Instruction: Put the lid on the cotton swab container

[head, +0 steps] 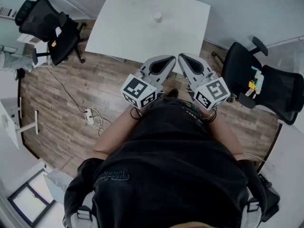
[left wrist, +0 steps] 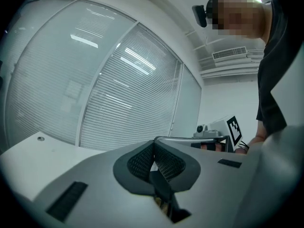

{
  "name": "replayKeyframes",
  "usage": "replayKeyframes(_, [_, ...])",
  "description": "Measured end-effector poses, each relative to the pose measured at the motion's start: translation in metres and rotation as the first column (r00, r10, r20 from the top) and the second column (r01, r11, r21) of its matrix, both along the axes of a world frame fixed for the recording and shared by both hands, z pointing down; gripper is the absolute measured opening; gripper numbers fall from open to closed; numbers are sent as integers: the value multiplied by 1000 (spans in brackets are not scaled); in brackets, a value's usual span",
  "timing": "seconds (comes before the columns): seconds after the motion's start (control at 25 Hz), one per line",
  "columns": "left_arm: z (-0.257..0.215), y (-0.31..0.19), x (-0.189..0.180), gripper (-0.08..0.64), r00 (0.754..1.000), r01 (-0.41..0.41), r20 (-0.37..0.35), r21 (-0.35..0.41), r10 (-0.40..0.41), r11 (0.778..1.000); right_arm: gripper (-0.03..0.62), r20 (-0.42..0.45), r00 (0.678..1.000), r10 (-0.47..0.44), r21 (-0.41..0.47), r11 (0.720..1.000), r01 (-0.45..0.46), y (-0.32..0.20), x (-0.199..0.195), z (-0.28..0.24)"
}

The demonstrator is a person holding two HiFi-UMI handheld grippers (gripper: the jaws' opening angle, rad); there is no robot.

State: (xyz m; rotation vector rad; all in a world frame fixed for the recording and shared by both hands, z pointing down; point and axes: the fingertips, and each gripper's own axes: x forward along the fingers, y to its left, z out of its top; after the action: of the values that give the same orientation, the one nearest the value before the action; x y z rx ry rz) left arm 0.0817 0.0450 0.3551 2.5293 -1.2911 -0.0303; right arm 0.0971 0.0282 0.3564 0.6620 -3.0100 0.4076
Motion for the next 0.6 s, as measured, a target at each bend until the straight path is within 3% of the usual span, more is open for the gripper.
replayKeyframes(0.6, [3, -27, 40, 15, 997, -76, 20, -6, 76, 997, 23, -8, 992, 127, -10, 992, -127, -24, 55, 3])
